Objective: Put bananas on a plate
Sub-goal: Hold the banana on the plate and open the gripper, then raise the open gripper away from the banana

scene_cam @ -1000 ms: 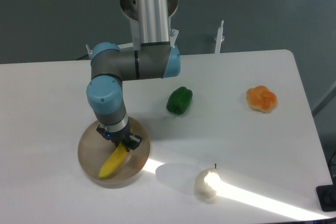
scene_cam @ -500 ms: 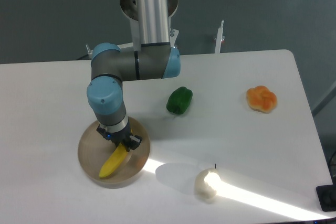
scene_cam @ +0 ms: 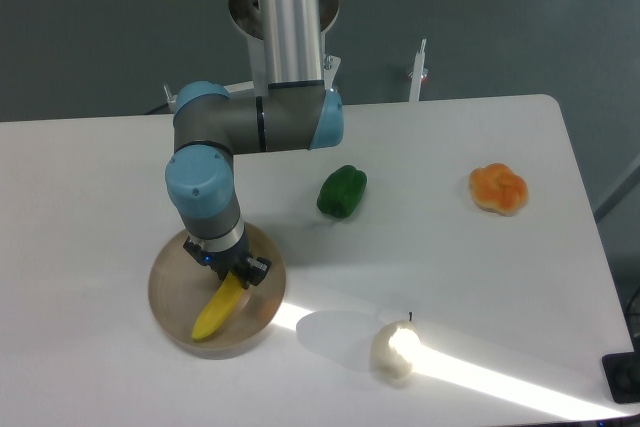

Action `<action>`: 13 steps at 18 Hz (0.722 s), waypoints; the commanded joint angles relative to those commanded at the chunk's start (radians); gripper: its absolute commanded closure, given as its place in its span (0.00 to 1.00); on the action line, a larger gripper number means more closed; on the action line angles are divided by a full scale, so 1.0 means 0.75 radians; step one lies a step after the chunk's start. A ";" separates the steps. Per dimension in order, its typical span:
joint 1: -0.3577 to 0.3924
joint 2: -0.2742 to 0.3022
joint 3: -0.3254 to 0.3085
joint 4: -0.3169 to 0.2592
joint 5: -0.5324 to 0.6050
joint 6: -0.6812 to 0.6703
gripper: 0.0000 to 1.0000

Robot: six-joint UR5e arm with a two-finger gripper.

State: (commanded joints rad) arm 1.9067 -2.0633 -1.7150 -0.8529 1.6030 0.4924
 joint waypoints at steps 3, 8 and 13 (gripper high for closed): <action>0.010 0.028 0.018 -0.002 -0.004 0.014 0.00; 0.171 0.090 0.065 -0.004 0.002 0.104 0.00; 0.335 0.106 0.172 -0.027 0.002 0.347 0.00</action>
State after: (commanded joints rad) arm 2.1581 -1.9835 -1.5862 -0.8728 1.6045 0.7528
